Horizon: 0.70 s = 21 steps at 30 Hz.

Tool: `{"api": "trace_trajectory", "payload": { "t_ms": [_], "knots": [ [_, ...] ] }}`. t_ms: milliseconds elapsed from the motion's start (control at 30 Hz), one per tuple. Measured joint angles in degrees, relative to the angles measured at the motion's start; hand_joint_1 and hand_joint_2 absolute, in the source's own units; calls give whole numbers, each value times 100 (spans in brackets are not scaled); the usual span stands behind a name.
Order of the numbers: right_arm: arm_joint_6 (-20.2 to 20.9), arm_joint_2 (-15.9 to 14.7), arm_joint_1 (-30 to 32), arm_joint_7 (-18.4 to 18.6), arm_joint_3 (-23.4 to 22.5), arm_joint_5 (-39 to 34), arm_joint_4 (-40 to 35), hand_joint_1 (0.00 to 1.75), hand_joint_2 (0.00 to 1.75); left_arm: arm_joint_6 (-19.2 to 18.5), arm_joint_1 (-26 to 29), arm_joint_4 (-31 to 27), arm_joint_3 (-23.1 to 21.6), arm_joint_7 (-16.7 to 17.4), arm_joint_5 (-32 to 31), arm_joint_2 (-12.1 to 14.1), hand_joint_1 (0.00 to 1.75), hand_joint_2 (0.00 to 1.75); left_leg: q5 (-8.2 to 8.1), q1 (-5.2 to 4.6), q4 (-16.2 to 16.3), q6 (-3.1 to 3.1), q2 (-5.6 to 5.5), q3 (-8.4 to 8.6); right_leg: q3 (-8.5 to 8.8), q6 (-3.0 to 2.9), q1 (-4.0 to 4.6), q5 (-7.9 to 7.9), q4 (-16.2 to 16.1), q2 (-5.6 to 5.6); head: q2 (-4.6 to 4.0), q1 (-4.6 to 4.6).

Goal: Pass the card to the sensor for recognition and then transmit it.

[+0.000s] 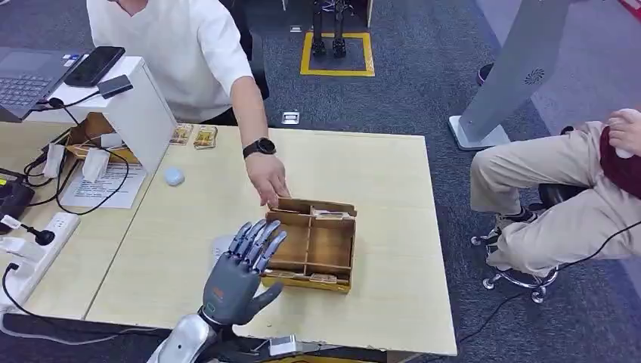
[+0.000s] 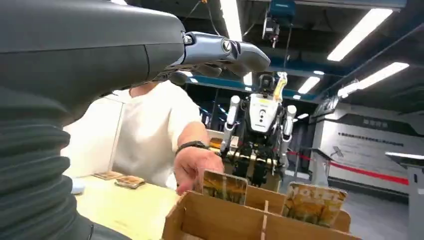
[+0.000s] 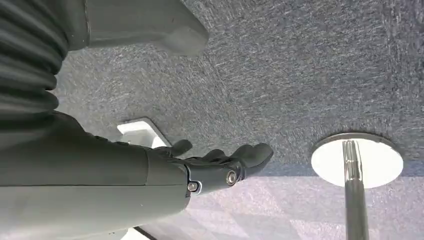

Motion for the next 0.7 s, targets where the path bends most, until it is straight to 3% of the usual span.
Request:
{"api": "trace_trajectory", "payload": {
  "t_ms": [700],
  "knots": [
    [2,-35,1,-24,59,-33,0,0,175,-330,-186,319,-420,101,39,138,0,175,0,0,0,0,0,0,0,0,0,0,0,0,0,2]
  ]
}}
